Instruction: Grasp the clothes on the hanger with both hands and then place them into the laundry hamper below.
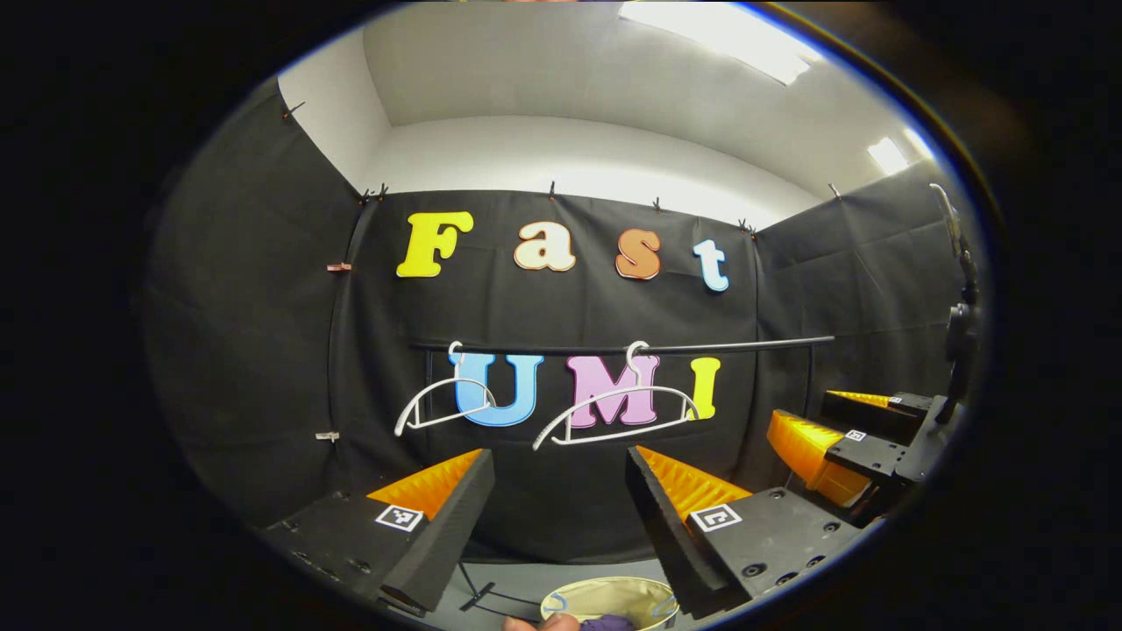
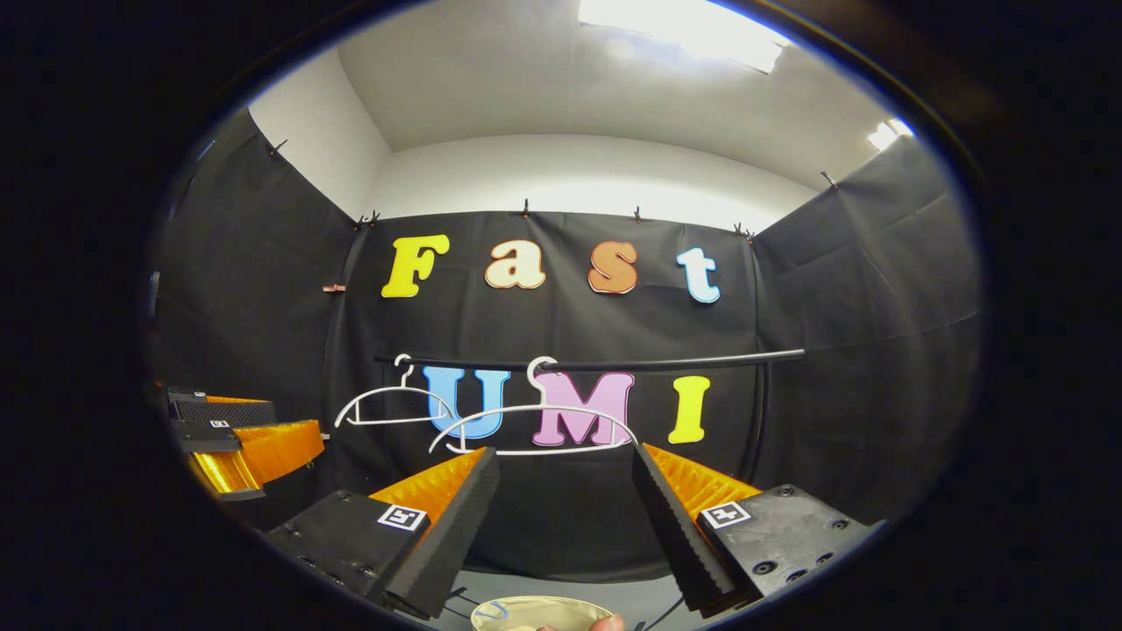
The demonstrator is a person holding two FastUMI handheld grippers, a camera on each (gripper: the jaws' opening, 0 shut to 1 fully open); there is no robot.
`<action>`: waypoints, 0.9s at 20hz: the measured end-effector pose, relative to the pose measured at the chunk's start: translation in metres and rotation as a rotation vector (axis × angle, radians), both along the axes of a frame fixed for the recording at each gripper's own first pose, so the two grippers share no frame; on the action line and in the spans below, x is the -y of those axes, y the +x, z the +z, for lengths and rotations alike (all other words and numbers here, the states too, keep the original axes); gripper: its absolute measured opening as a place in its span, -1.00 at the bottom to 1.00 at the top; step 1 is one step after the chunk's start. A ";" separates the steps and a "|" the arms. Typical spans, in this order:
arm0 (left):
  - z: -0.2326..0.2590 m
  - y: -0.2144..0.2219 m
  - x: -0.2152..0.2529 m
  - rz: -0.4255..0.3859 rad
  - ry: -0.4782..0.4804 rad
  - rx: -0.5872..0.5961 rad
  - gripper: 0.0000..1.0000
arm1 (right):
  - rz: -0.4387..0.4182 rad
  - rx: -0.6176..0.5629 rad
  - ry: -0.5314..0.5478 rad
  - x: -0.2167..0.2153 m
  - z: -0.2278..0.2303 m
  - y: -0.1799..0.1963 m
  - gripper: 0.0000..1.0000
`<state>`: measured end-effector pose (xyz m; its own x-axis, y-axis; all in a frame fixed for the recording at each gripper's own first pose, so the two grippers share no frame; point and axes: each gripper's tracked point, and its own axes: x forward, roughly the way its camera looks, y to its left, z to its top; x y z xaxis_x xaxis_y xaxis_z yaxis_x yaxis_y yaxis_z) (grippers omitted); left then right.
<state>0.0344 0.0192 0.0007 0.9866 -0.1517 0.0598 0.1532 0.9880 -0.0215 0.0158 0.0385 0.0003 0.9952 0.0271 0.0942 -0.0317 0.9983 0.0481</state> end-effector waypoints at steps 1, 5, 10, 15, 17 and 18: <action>-0.003 0.001 0.000 -0.002 0.005 -0.006 0.89 | 0.004 -0.006 -0.001 0.000 -0.002 0.000 0.99; -0.002 0.001 0.000 -0.009 0.004 0.005 0.83 | -0.001 -0.022 0.010 0.001 -0.006 0.003 0.90; -0.006 0.003 0.004 -0.023 0.014 0.015 0.89 | -0.010 -0.052 0.015 0.000 -0.017 0.008 0.92; -0.003 0.012 0.006 -0.026 -0.006 0.017 0.82 | -0.037 -0.063 0.019 0.008 -0.023 0.009 0.95; -0.003 0.015 0.006 -0.022 -0.009 0.019 0.89 | -0.048 -0.057 0.008 0.013 -0.020 0.008 0.96; -0.002 0.016 0.006 -0.023 -0.009 0.021 0.89 | -0.052 -0.051 0.005 0.016 -0.018 0.007 0.95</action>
<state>0.0503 0.0130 -0.0009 0.9813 -0.1742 0.0819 0.1769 0.9839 -0.0270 0.0224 0.0227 -0.0173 0.9987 -0.0254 0.0432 0.0231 0.9983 0.0532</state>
